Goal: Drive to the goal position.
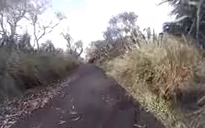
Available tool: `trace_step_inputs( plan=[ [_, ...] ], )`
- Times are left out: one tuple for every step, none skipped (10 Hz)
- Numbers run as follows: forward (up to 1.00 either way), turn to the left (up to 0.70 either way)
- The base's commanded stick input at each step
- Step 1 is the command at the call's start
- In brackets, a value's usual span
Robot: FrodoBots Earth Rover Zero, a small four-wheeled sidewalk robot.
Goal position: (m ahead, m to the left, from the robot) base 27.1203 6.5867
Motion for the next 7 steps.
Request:
trace_step_inputs(
  plan=[
    [0.85,0.0],
    [0.85,0.0],
    [0.85,0.0],
    [0.85,0.0],
    [0.85,0.0],
    [0.85,0.0],
    [0.85,0.0]
  ],
)
